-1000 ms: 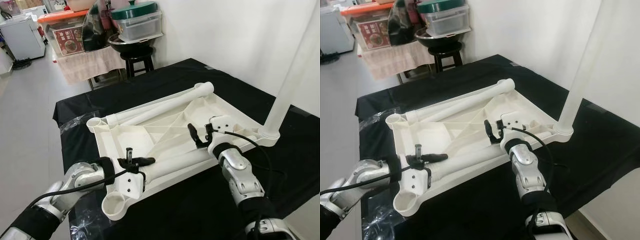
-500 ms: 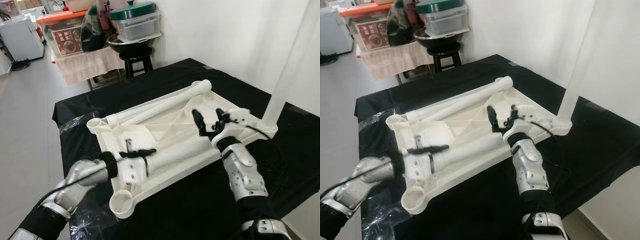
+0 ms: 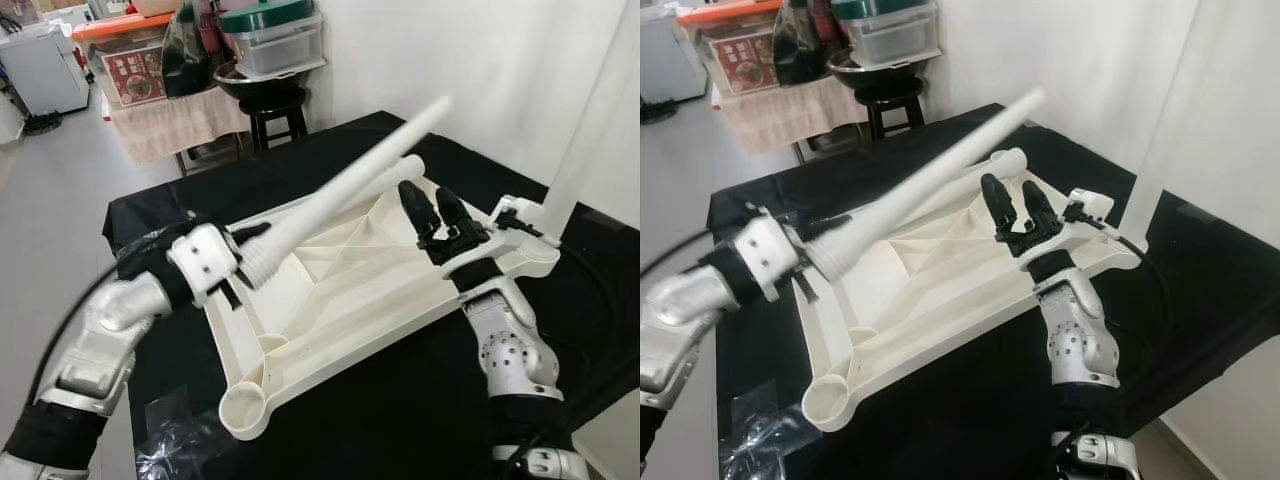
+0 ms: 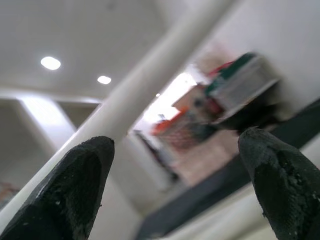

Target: Building children table

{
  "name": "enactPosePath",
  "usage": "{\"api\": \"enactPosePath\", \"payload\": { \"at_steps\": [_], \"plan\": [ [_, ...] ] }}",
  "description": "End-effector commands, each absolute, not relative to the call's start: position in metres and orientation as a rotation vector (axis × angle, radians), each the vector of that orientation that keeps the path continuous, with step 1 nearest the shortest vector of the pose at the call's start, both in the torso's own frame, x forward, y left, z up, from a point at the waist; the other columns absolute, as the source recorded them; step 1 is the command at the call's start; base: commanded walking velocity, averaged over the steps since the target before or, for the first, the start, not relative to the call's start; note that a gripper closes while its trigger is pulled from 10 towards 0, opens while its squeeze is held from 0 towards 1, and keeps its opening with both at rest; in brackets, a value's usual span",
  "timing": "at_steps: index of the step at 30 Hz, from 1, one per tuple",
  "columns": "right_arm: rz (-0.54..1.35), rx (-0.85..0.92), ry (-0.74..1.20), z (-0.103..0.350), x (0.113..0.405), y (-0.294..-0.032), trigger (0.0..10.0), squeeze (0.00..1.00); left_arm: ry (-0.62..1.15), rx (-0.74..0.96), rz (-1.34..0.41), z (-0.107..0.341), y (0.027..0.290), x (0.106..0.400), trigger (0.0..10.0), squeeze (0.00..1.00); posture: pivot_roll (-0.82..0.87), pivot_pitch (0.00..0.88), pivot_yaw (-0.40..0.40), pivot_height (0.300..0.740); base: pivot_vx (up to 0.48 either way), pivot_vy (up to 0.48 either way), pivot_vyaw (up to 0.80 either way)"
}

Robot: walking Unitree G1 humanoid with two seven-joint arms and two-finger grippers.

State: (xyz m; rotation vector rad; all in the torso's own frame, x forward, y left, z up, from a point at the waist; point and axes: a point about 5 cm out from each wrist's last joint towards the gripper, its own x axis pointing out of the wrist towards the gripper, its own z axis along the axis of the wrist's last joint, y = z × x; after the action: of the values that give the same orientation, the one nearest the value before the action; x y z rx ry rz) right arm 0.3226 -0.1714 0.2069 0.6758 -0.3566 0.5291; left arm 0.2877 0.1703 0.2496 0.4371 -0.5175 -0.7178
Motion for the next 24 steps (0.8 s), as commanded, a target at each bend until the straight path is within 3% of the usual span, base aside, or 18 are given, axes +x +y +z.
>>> {"api": "enactPosePath", "payload": {
  "at_steps": [1,2,4,6,8,9,10,11,13,16,17,19,24],
  "plan": [
    [0.604,0.742,-0.351,0.208,0.318,-0.163,10.0,0.0,-0.532,0.375,-0.727,0.256,0.174,0.284,0.0,0.0,-0.1,0.0,0.066,0.74,0.0,0.0,0.0],
    [0.692,0.823,-0.348,0.209,0.311,-0.158,10.0,0.0,-0.549,0.216,-0.767,0.261,0.172,0.279,0.0,0.0,-0.1,0.0,0.065,0.74,0.0,0.0,0.0],
    [0.692,0.823,-0.348,0.209,0.311,-0.158,10.0,0.0,-0.549,0.216,-0.767,0.261,0.172,0.279,0.0,0.0,-0.1,0.0,0.065,0.74,0.0,0.0,0.0],
    [0.882,0.93,-0.355,0.215,0.298,-0.148,10.0,0.0,-0.57,-0.125,-0.891,0.268,0.171,0.267,0.0,0.0,-0.1,0.0,0.058,0.74,0.0,0.0,0.0],
    [0.882,0.93,-0.355,0.215,0.298,-0.148,10.0,0.0,-0.57,-0.125,-0.891,0.268,0.171,0.267,0.0,0.0,-0.1,0.0,0.058,0.74,0.0,0.0,0.0],
    [0.955,0.935,-0.36,0.218,0.294,-0.142,10.0,0.0,-0.567,-0.278,-0.948,0.268,0.172,0.262,0.0,0.0,-0.1,0.0,0.056,0.74,0.0,0.0,0.0],
    [0.955,0.935,-0.36,0.218,0.294,-0.142,10.0,0.0,-0.567,-0.278,-0.948,0.268,0.172,0.262,0.0,0.0,-0.1,0.0,0.056,0.74,0.0,0.0,0.0],
    [1.018,0.921,-0.361,0.222,0.291,-0.135,10.0,0.0,-0.555,-0.401,-1.004,0.266,0.172,0.258,0.0,0.0,-0.09,0.0,0.052,0.74,0.0,0.0,0.0],
    [1.077,0.893,-0.369,0.227,0.288,-0.128,10.0,0.0,-0.528,-0.494,-1.049,0.261,0.17,0.255,0.0,0.0,-0.09,0.0,0.05,0.74,0.0,0.0,0.0],
    [1.128,0.881,-0.378,0.232,0.285,-0.122,10.0,0.0,-0.501,-0.553,-1.085,0.255,0.169,0.252,0.0,0.0,-0.09,0.0,0.05,0.74,0.0,0.0,0.0],
    [1.254,0.893,-0.394,0.246,0.276,-0.115,10.0,0.0,-0.436,-0.645,-1.129,0.243,0.166,0.248,0.0,0.0,-0.09,0.0,0.049,0.74,0.0,0.0,0.0],
    [1.325,0.894,-0.391,0.252,0.27,-0.111,10.0,0.0,-0.395,-0.679,-1.14,0.236,0.164,0.246,0.0,0.0,-0.09,0.0,0.049,0.74,0.0,0.0,0.0],
    [1.345,0.889,-0.389,0.253,0.268,-0.109,10.0,0.0,-0.378,-0.681,-1.14,0.232,0.163,0.246,0.0,0.0,-0.09,0.0,0.049,0.74,0.0,0.0,0.0]
  ]
}}
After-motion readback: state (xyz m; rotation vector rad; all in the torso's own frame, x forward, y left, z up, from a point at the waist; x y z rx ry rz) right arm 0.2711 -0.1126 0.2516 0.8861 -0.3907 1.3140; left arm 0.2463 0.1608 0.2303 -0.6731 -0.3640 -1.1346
